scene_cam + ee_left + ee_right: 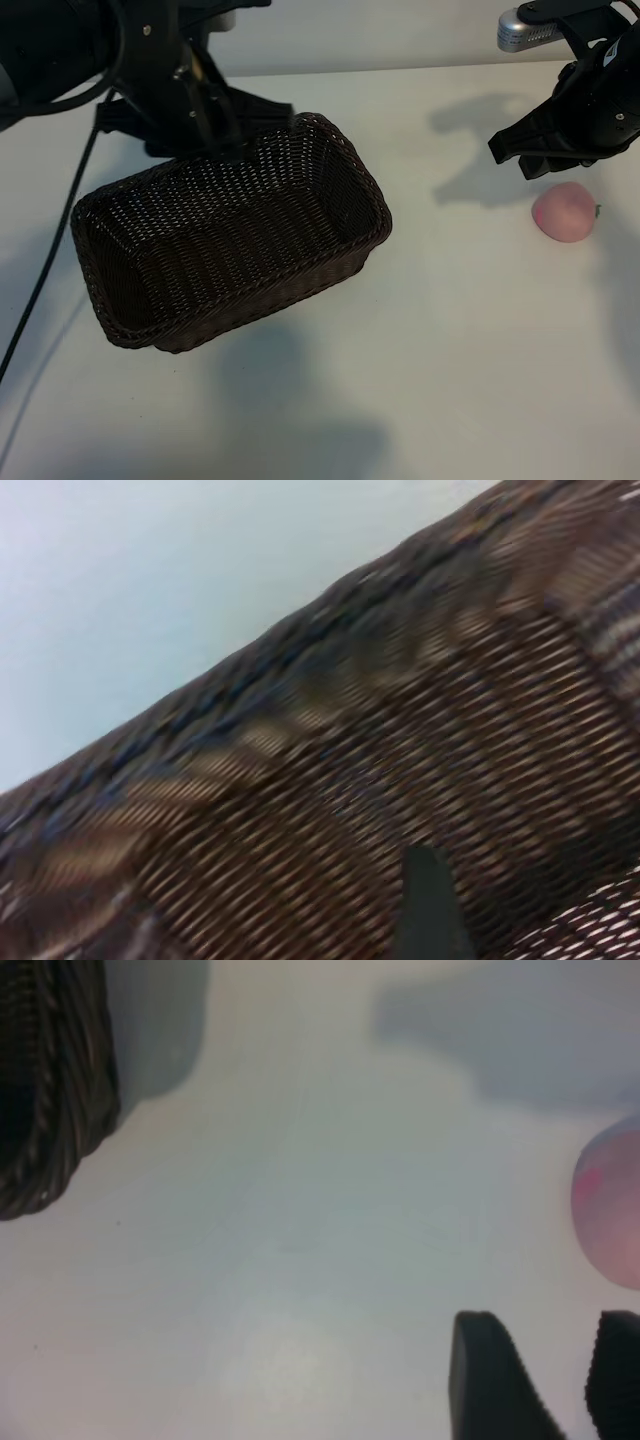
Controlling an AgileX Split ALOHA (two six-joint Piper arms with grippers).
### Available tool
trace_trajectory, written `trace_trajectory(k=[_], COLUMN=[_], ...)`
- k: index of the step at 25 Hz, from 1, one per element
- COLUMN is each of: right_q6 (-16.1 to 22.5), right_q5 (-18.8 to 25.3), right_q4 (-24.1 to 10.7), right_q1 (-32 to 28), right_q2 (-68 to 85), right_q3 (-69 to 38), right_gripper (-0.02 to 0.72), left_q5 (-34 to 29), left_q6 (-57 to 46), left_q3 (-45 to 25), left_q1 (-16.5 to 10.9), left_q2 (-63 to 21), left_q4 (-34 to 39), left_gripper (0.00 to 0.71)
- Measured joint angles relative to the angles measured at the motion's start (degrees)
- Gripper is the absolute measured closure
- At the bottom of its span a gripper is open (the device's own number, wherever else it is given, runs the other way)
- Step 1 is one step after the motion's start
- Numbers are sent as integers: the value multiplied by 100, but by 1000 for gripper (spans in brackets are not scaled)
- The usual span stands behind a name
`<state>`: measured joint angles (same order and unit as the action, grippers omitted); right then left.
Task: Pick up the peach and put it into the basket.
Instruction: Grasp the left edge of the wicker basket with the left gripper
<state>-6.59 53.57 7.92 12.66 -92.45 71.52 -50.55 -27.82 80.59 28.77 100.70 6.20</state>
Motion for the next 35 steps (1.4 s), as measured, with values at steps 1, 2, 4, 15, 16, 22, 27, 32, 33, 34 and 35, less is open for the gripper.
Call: trace_trajectory(k=[1, 2, 4, 15, 16, 22, 27, 32, 33, 34, 35], right_q6=[0, 0, 0, 0, 0, 0, 0, 0, 0, 0, 0], right_q5=[0, -6, -18, -34, -34, -34, -24, -11, -11, -11, -11], right_q4=[14, 25, 64, 105, 105, 125, 174, 222, 223, 230, 230], right_q1=[0, 0, 0, 0, 0, 0, 0, 0, 0, 0, 0], right_q2=[0, 0, 0, 0, 0, 0, 0, 0, 0, 0, 0], right_q3=[0, 0, 0, 0, 0, 0, 0, 0, 0, 0, 0], right_gripper=[422, 426, 432, 434, 434, 434, 434, 434, 434, 434, 434], left_q5=[-161, -308, -684, -795, -731, -507, -471, -475, -445, -418, -392], left_q6=[-19, -36, -45, -606, -649, -850, -411, -967, -1085, -1218, -1330], left_q3=[0, 0, 0, -978, -1130, -1785, -1816, -1816, -1821, -1820, -1822], left_q1=[-64, -144, -293, -493, -547, -692, -692, -692, -692, -692, -692], left_q2=[0, 0, -12, -1115, -1229, -1661, -1687, -1687, -1687, -1687, -1687], left_q4=[46, 102, 235, 670, 670, 678, 770, 803, 810, 810, 810], left_gripper=[203, 203, 203, 203, 203, 203, 203, 203, 203, 203, 203])
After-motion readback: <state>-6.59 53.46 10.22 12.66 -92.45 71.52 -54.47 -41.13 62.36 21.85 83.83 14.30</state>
